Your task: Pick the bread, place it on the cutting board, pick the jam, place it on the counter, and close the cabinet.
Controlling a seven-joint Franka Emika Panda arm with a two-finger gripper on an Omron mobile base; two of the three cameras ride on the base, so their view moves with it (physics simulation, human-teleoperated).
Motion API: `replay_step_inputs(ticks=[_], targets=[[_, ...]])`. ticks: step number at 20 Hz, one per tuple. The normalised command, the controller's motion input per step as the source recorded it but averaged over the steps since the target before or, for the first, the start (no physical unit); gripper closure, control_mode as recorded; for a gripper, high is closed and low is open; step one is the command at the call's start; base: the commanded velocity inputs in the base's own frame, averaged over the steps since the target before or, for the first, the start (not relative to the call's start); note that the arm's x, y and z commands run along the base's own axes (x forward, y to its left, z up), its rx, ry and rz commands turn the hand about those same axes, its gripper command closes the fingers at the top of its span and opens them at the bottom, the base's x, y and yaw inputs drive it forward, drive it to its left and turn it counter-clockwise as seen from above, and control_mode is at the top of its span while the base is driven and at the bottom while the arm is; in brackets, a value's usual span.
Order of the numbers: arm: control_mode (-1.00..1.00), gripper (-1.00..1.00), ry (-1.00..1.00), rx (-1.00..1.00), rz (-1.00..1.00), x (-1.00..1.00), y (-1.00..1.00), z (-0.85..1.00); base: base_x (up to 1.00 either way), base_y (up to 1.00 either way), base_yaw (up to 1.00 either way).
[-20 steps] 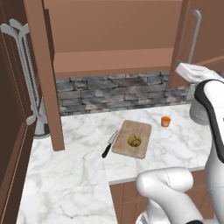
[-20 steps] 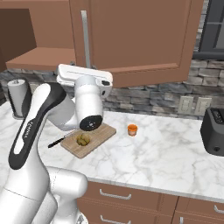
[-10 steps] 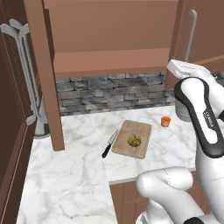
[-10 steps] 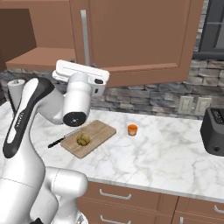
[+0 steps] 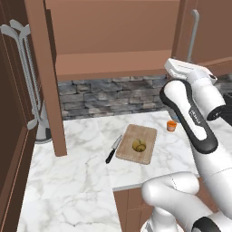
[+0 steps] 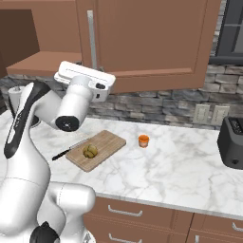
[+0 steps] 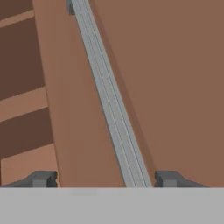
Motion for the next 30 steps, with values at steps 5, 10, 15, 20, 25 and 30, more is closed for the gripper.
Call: replay_step_inputs(ticks=[5, 10, 15, 20, 25, 30], targets=[[-1.00, -1.00, 0.00, 0.00, -0.10, 0.34, 0.00, 0.00, 0.00, 0.00, 0.00], [-1.00, -1.00, 0.00, 0.00, -0.10, 0.35, 0.00, 0.00, 0.00, 0.00, 0.00], [-1.00, -1.00, 0.00, 0.00, -0.09, 0.28, 0.00, 0.00, 0.00, 0.00, 0.00], [-1.00, -1.00, 0.00, 0.00, -0.08, 0.27, 0.00, 0.00, 0.00, 0.00, 0.00], [-1.00, -1.00, 0.00, 0.00, -0.06, 0.33, 0.00, 0.00, 0.00, 0.00, 0.00], [-1.00, -1.00, 0.00, 0.00, -0.05, 0.34, 0.00, 0.00, 0.00, 0.00, 0.00]])
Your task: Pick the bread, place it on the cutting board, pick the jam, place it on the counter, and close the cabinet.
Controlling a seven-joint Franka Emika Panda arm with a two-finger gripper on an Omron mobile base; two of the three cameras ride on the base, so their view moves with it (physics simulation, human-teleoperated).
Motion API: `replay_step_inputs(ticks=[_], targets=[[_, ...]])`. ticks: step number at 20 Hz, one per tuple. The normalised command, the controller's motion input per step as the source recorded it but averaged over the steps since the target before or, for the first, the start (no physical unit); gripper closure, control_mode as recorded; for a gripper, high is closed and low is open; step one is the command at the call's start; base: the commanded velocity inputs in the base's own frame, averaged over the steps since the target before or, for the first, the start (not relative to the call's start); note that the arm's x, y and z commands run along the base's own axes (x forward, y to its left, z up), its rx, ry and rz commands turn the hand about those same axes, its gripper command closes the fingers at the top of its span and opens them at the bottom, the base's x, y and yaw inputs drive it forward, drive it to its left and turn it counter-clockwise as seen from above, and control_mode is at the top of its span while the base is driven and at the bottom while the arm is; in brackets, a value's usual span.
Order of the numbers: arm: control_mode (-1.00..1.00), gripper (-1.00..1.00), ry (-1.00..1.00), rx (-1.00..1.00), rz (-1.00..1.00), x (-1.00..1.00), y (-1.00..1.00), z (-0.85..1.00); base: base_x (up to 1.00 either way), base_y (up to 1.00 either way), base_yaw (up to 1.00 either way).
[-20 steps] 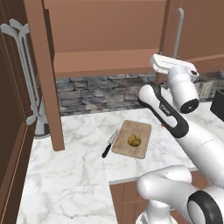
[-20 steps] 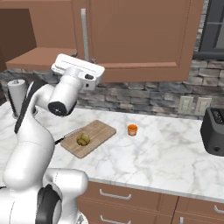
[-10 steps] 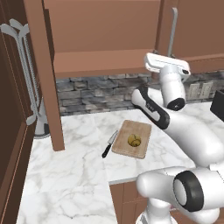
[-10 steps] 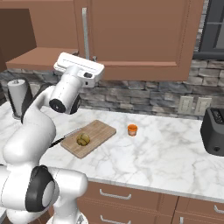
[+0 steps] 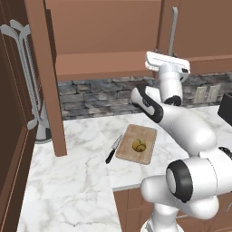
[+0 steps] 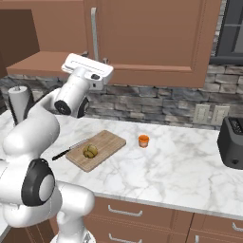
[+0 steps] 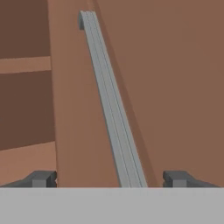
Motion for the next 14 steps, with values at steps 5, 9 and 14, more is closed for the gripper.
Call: replay_step_inputs(ticks=[5, 9, 14], targets=[[-1.00, -1.00, 0.00, 0.00, -0.03, 0.26, 0.00, 0.00, 0.00, 0.00, 0.00], [-1.00, -1.00, 0.00, 0.00, -0.01, 0.25, 0.00, 0.00, 0.00, 0.00, 0.00], [-1.00, -1.00, 0.00, 0.00, 0.00, 0.23, 0.00, 0.00, 0.00, 0.00, 0.00]])
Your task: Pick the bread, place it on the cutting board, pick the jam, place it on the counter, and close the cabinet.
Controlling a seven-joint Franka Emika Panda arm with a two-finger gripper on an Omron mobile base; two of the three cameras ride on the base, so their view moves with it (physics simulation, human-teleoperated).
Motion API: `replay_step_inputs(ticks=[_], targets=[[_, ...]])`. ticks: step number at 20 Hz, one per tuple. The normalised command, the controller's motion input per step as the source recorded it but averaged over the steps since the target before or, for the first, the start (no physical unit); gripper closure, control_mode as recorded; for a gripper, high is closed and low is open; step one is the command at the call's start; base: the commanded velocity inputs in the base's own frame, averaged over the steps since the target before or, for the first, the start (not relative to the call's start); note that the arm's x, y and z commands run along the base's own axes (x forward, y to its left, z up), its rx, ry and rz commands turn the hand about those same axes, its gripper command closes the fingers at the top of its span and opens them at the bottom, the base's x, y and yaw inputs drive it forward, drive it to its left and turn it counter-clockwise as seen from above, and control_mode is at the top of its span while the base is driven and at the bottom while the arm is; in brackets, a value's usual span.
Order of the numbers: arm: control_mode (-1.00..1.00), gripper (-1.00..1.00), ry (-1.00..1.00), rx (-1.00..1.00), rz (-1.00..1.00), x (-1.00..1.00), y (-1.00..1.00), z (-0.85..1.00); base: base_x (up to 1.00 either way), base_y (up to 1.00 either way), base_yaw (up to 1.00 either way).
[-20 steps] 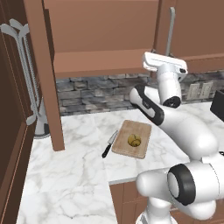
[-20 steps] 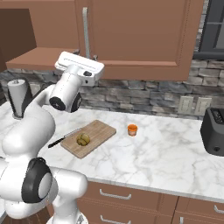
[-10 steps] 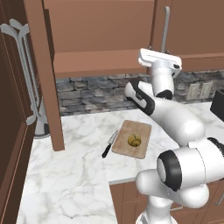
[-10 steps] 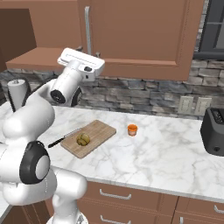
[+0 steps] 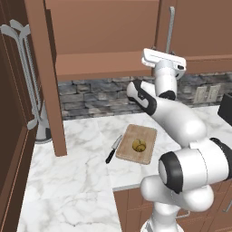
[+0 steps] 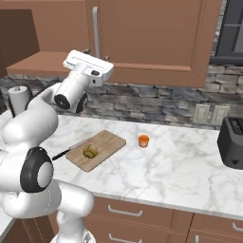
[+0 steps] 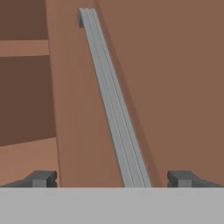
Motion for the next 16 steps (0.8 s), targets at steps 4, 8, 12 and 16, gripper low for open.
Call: replay_step_inputs(ticks=[4, 8, 12, 16], targets=[[-1.00, -1.00, 0.00, 0.00, 0.00, 0.22, 0.00, 0.00, 0.00, 0.00, 0.00], [-1.00, -1.00, 0.00, 0.00, 0.00, 0.07, 0.00, 0.00, 0.00, 0.00, 0.00], [-1.00, -1.00, 0.00, 0.00, 0.00, -0.20, 0.00, 0.06, 0.00, 0.00, 0.00], [-1.00, -1.00, 0.00, 0.00, 0.00, -0.34, 0.00, 0.13, 0.00, 0.00, 0.00]])
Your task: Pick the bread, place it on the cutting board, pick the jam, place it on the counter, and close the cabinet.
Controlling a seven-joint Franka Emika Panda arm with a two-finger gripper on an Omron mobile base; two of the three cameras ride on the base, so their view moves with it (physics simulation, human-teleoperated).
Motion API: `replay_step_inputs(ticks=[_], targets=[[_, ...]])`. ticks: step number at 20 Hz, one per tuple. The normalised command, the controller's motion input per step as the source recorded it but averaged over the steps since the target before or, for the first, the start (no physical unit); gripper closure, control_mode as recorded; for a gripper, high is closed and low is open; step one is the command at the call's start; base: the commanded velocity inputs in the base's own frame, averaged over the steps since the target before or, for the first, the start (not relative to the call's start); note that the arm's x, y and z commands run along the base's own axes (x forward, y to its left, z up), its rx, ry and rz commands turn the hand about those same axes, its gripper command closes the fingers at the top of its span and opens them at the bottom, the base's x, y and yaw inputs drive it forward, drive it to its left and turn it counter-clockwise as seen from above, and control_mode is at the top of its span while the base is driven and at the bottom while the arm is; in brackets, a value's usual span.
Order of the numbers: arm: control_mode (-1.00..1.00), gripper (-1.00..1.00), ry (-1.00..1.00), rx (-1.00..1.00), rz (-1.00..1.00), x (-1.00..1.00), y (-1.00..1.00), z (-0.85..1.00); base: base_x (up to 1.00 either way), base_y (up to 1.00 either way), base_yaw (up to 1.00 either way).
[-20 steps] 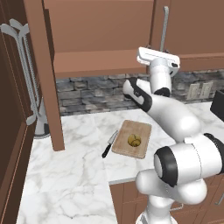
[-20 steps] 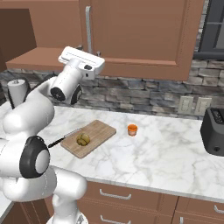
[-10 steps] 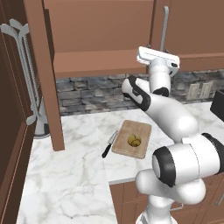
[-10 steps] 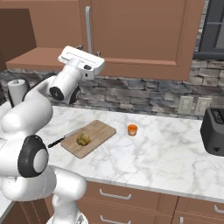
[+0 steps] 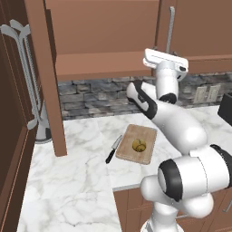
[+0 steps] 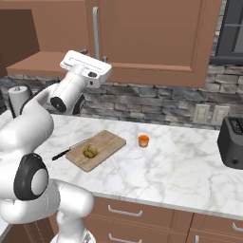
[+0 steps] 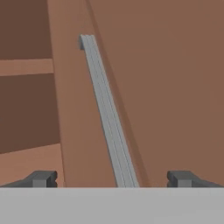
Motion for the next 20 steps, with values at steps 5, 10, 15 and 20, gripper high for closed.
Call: replay_step_inputs(ticks=[5, 10, 15, 20], targets=[[-1.00, -1.00, 0.01, 0.00, 0.00, -0.29, 0.00, 0.15, 0.00, 0.00, 0.00], [-1.00, -1.00, 0.04, 0.00, 0.00, -0.24, 0.00, 0.18, 0.00, 0.00, 0.00], [-1.00, -1.00, 0.04, -0.01, 0.00, -0.23, 0.04, 0.11, 0.00, 0.00, 0.00], [-1.00, -1.00, 0.05, -0.02, 0.00, -0.24, 0.10, 0.03, 0.00, 0.00, 0.00]])
